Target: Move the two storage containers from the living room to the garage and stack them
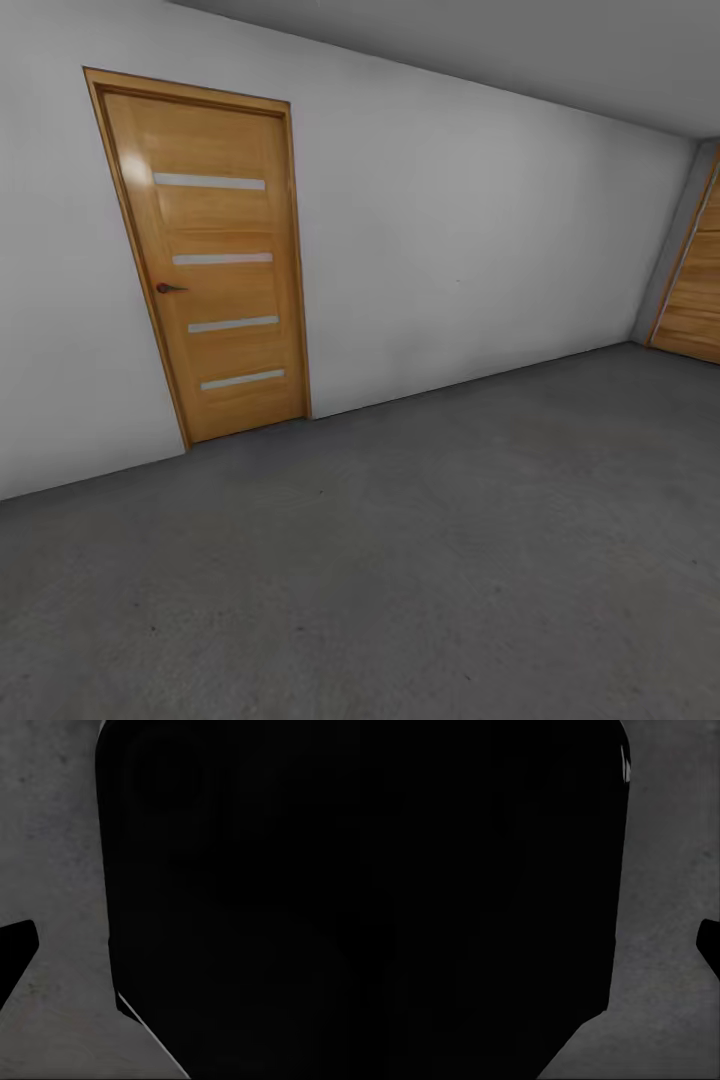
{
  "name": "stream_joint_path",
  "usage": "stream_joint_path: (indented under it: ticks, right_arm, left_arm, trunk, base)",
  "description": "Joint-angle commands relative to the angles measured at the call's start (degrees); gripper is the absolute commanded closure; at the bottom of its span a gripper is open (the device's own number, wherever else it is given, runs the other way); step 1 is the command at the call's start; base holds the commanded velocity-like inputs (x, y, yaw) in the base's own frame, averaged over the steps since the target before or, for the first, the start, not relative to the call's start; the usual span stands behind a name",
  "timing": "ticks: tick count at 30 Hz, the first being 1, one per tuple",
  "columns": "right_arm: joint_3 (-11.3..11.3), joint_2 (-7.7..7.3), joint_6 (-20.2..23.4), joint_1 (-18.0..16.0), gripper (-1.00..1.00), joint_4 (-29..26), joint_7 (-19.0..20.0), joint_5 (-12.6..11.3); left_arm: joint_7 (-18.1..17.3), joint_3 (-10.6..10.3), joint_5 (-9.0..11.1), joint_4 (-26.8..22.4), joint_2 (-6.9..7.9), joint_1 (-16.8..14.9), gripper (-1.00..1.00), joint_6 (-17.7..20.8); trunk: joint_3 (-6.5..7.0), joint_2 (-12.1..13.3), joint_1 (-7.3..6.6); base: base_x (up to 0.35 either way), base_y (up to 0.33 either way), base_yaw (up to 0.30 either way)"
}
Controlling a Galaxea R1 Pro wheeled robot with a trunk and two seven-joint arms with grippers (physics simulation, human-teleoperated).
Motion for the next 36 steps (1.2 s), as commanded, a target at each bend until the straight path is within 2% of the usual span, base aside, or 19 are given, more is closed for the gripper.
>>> stream_joint_path:
  ticks: [1,3,6,13,19,26,29,36]
  right_arm:
    - [-0.2,0.00,-0.1,-0.1,-1.00,0.1,-0.1,0.2]
    - [0.2,-0.21,-0.1,-0.1,-1.00,0.0,0.0,0.5]
    - [0.4,-0.32,-0.1,-0.1,-1.00,0.0,0.0,0.7]
    - [1.5,-0.28,-0.1,-0.1,-1.00,-0.1,-0.2,3.0]
    - [1.4,-0.05,-0.1,-0.1,-1.00,-0.1,-0.2,3.4]
    - [1.6,0.26,-0.2,-0.1,-1.00,-0.1,-0.2,3.5]
    - [1.5,0.02,-0.2,-0.1,-1.00,-0.1,-0.2,3.4]
    - [1.4,-0.16,-0.3,-0.1,-1.00,-0.1,-0.3,3.4]
  left_arm:
    - [-0.1,0.3,0.3,-0.3,-0.33,-0.1,-1.00,0.2]
    - [-0.1,0.6,1.0,-1.0,-0.98,-0.1,-1.00,-0.1]
    - [-0.1,0.7,0.6,-1.9,-0.87,-0.1,-1.00,-0.2]
    - [-0.1,0.6,0.4,-2.0,-1.13,-0.1,-1.00,-0.2]
    - [-0.1,0.5,0.6,-2.0,-1.14,-0.1,-1.00,-0.1]
    - [0.0,0.4,2.3,-2.0,-1.10,-0.1,-1.00,-0.1]
    - [0.0,0.4,3.0,-2.0,-1.11,-0.1,-1.00,0.1]
    - [0.0,0.4,3.2,-2.0,-1.14,-0.1,-1.00,0.3]
  trunk:
    - [-0.03,0.0,0.00]
    - [-0.03,0.0,0.00]
    - [-0.03,0.0,0.00]
    - [-0.03,0.0,0.00]
    - [-0.03,0.0,0.00]
    - [-0.03,0.0,0.00]
    - [-0.03,0.0,0.00]
    - [-0.03,0.0,0.00]
  base:
    - [0.000,0.000,0.000]
    - [0.000,0.000,0.000]
    - [0.000,0.000,0.000]
    - [0.061,0.000,0.000]
    - [0.286,0.000,0.000]
    - [0.318,0.000,0.000]
    - [0.322,0.000,0.145]
    - [0.322,0.000,0.255]
